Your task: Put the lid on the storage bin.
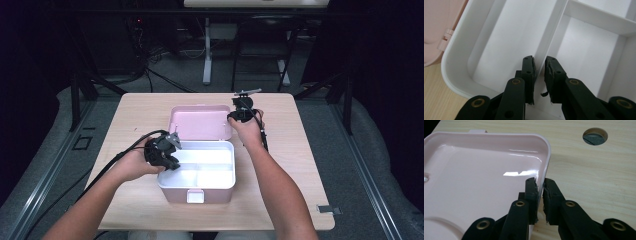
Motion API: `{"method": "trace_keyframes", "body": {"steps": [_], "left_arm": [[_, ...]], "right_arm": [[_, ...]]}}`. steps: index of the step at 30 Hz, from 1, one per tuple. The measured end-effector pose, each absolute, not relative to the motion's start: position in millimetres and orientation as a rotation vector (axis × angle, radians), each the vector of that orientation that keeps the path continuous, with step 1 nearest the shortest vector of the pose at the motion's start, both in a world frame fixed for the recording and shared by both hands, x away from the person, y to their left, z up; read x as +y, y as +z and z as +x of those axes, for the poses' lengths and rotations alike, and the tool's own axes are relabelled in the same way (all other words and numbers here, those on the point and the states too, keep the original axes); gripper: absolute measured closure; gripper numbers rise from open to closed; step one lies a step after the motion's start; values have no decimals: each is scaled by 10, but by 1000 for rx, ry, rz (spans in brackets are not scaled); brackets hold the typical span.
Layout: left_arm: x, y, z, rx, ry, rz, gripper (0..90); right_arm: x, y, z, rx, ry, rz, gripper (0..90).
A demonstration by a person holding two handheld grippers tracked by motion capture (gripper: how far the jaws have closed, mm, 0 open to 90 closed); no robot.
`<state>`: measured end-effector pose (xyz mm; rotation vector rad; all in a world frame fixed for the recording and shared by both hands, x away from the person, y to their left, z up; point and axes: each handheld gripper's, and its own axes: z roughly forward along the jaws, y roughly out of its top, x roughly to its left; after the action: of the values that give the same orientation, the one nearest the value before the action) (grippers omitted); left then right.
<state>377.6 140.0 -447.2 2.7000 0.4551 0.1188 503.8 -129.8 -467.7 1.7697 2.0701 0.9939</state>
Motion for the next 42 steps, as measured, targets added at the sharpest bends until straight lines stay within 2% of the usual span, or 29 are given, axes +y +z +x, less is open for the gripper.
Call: {"method": "trace_keyframes", "body": {"steps": [20,42], "left_arm": [[1401,-4473,3777,457,116,2700,779],[1401,-4475,3778,457,116,2697,780]], "right_arm": [[-1319,-4291,4730,1983,1106,1587,858],[-1374,-4101,4379,1940,1202,1445,873]]}}
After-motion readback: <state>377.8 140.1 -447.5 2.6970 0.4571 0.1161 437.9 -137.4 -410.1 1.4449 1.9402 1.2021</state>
